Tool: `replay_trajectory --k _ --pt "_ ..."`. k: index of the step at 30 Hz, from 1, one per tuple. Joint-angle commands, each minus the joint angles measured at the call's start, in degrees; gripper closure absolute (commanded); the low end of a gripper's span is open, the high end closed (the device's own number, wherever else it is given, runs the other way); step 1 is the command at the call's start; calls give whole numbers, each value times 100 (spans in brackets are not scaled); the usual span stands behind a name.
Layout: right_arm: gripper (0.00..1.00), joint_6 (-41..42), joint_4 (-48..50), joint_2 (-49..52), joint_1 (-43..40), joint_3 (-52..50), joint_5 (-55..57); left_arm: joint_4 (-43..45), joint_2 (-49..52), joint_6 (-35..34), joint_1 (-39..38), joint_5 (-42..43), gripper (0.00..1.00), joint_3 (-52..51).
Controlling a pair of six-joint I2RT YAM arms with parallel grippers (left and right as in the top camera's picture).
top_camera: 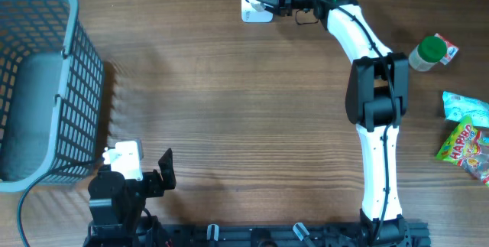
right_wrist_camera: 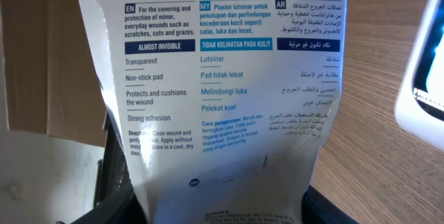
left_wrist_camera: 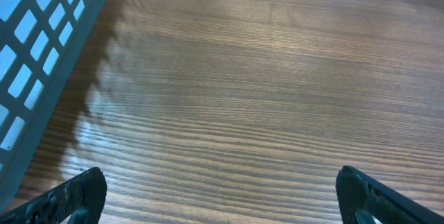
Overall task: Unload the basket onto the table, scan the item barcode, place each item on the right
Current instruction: 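Raise the plaster box up to the white scanner and hold it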
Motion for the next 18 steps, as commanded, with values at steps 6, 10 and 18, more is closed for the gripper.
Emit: replay_trajectory --k 6,10,18 --pt "51 271 199 269 -26 -26 83 11 -31 26 26 66 0 -26" --pt "51 697 219 358 -55 -28 232 11 -31 26 26 66 0 -28" --pt "55 1064 271 514 -87 -28 164 11 -31 26 26 66 0 -26"
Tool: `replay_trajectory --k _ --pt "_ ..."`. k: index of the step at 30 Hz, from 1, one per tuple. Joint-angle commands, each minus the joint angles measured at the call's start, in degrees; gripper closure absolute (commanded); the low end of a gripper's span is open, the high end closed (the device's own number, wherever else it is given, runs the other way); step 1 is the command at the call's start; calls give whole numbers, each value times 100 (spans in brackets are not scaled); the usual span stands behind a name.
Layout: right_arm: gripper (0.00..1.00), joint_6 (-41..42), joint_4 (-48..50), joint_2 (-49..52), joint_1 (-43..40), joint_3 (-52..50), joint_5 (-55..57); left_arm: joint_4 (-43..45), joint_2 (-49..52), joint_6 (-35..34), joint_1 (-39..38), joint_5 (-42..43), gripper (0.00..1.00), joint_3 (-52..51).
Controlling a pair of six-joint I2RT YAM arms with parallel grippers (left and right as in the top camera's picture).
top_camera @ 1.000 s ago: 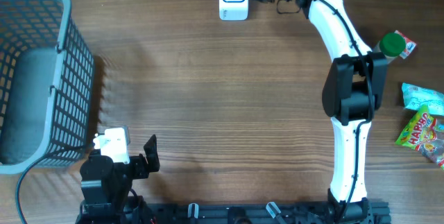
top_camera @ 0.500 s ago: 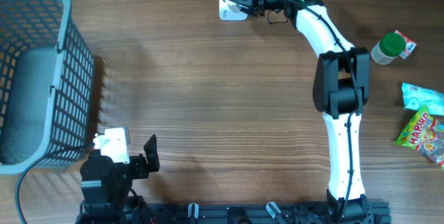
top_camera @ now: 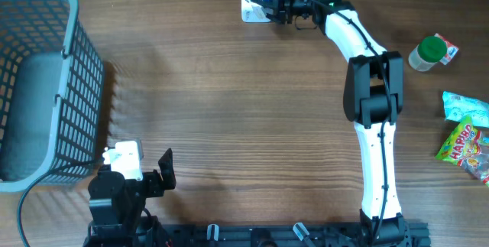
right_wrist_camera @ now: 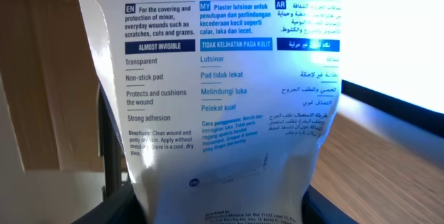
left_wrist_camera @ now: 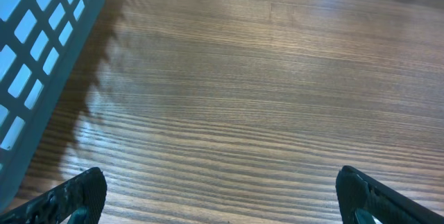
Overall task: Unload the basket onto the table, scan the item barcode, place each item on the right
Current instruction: 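Raise the plaster box up to the white scanner and hold it, then carry the plaster box to the right edge and release it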
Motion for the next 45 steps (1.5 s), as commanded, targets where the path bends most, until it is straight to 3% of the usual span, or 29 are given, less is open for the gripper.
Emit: replay_trajectory --k 1,5,7,11,12,14,18,24,26,28,32,34,35,36,37,40,42,45 --pt "55 166 315 107 -24 -22 -256 11 -31 26 26 66 0 -28" --pt "55 1191 1808 70 -17 -22 -1296 11 -31 26 26 66 0 -28" --pt "55 2590 3526 -31 7 -22 -1696 11 -31 26 26 66 0 -26" --pt "55 6304 8190 -234 9 79 -1639 11 -31 26 26 66 0 -26" --pt "56 6907 9033 -280 -2 247 -1685 11 -31 26 26 66 0 -26" --pt "62 6916 8677 -599 35 378 -2076 11 -31 26 26 66 0 -26" --pt "67 6913 8487 -1272 190 402 -2074 11 -31 26 26 66 0 -26" --pt "67 6835 7982 -2623 247 431 -1781 11 -31 26 26 66 0 -26" --pt "67 6325 7372 -3147 186 540 -1464 11 -31 26 26 66 0 -26" --pt "67 5069 6046 -3593 122 662 -1108 11 -31 26 26 66 0 -28" --pt "68 1036 1204 -4474 -17 695 629 11 -31 26 26 66 0 -28" --pt "69 -861 -1423 -4905 -61 695 3482 11 -31 26 26 66 0 -28" --pt "69 -1325 -2496 -5077 -48 693 5840 11 -31 26 26 66 0 -28" --pt "69 -1377 -3195 -5163 -33 693 7672 11 -31 26 26 66 0 -26" --pt "69 -1379 -3635 -5204 -35 693 8732 11 -31 26 26 66 0 -26" --pt "68 -1517 -4959 -5206 -214 680 10996 11 -31 26 26 66 0 -26" --pt "68 -1482 -5777 -5154 -380 619 11851 11 -31 26 26 66 0 -28" --pt "68 -1482 -6787 -5021 -835 474 12220 11 -31 26 26 66 0 -26"
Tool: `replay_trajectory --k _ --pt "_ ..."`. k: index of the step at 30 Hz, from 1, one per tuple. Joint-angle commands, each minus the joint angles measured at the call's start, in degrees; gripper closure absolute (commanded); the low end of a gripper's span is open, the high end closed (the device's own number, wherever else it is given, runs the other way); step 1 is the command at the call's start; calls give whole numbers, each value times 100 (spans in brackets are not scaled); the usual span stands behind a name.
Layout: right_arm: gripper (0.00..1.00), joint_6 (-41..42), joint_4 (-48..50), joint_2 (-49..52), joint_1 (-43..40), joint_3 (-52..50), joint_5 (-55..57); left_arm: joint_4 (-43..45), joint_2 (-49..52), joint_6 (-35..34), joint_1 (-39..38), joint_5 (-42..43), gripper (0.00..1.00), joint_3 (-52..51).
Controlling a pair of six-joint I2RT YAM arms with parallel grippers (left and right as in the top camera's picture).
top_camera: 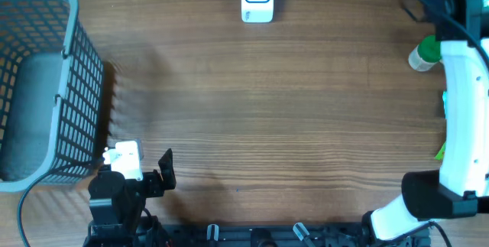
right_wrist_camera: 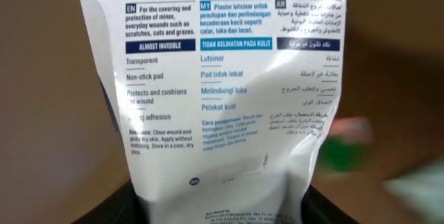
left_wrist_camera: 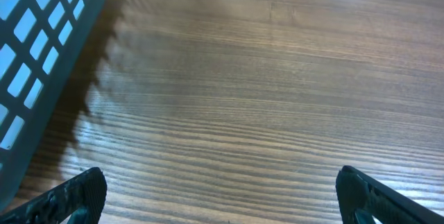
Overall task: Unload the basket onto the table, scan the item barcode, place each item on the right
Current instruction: 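Carry the plaster box to the right edge and release it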
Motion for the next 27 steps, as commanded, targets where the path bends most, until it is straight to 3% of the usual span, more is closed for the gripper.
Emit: replay_trajectory --k 1,5,9,17,18,20,22,27 --pt "68 -205 -758 184 -581 -247 1816 11 -31 26 26 63 0 -17" --pt "68 350 -730 505 -1810 -1311 1405 11 -31 26 26 63 0 -15" --pt "67 210 219 1078 -2717 -2520 157 11 -31 26 26 63 0 -15" --pt "67 -42 1609 2004 -3279 -3270 -922 11 -31 26 26 63 0 -17" --pt "59 -177 1827 2002 -3324 -3270 -922 11 -31 26 26 63 0 -17" --pt "25 -476 2092 1947 -3368 -3178 -925 11 -31 26 26 63 0 -15" --pt "1 -726 2103 1902 -3394 -2983 -920 11 -31 26 26 63 0 -15" --pt "0 -874 1416 1416 -3434 -2295 -907 11 -31 26 26 63 0 -17"
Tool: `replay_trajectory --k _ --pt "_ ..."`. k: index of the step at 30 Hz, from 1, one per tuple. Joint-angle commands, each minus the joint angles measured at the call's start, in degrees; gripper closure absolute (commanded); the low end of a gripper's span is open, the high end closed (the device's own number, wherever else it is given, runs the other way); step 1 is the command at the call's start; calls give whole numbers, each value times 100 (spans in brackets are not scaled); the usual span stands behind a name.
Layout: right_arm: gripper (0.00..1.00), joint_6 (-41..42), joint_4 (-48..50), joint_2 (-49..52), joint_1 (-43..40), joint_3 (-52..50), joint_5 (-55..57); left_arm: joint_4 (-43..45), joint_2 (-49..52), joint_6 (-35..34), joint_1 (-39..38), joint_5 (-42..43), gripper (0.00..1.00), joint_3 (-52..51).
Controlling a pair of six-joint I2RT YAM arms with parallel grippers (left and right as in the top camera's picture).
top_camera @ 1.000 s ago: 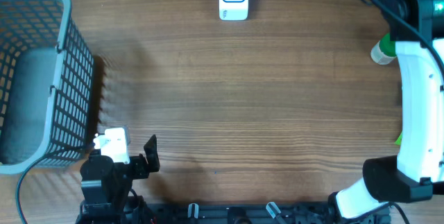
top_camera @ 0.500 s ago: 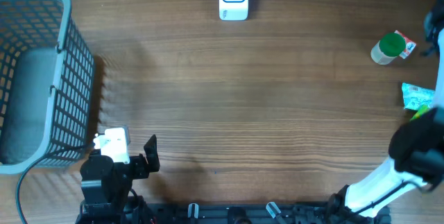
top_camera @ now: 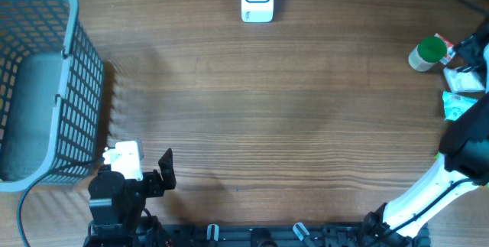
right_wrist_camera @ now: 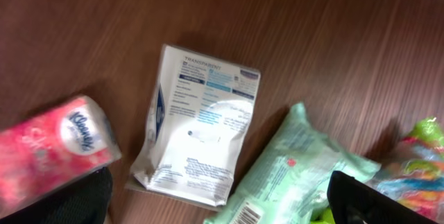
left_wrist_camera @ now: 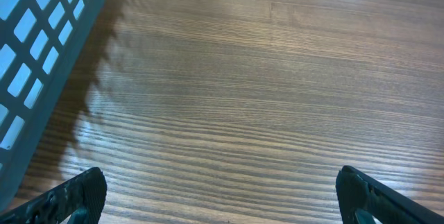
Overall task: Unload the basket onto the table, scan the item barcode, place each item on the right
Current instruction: 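Carry the plaster box to the right edge and release it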
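The white Hansaplast plaster pack (right_wrist_camera: 198, 127) lies flat on the table, printed side up, between a pink tissue pack and a green wipes pack. My right gripper (right_wrist_camera: 222, 203) hangs open above it, its dark fingertips (right_wrist_camera: 87, 196) at the frame's lower corners, holding nothing. In the overhead view the plaster pack (top_camera: 463, 81) shows at the far right edge beside my right arm. The white barcode scanner stands at the table's far middle. My left gripper (left_wrist_camera: 222, 196) is open over bare wood near the front left.
A grey wire basket (top_camera: 46, 79) stands at the left. At the right lie a pink Kleenex pack (right_wrist_camera: 55, 141), green wipes (right_wrist_camera: 298, 168), a Haribo bag (right_wrist_camera: 416, 154) and a green-capped bottle (top_camera: 428, 52).
My right gripper held the plaster pack up near the table's right side. Now it is open and the pack lies on the table among the other items. The left arm is unchanged.
My right gripper held the plaster pack by the scanner at the far middle, then right against the scanner's face. Later the arm was over the table's right side with the pack still held. Now the pack lies on the table there, let go.
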Motion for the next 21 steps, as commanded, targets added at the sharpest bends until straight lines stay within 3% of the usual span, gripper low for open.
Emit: replay_trajectory --k 1,5,10,17,21 --pt "0 -103 -459 -850 -22 525 -122 9 -31 26 26 63 0 -15" --pt "0 -87 -977 -2282 48 551 -1475 9 -31 26 26 63 0 -15" --pt "0 -973 -1268 -4343 396 551 -3807 9 -31 26 26 63 0 -17" --pt "0 -946 -2262 -6111 520 549 -4546 9 -31 26 26 63 0 -15" --pt "0 -273 -3060 -6441 520 549 -4546 9 -31 26 26 63 0 -17"
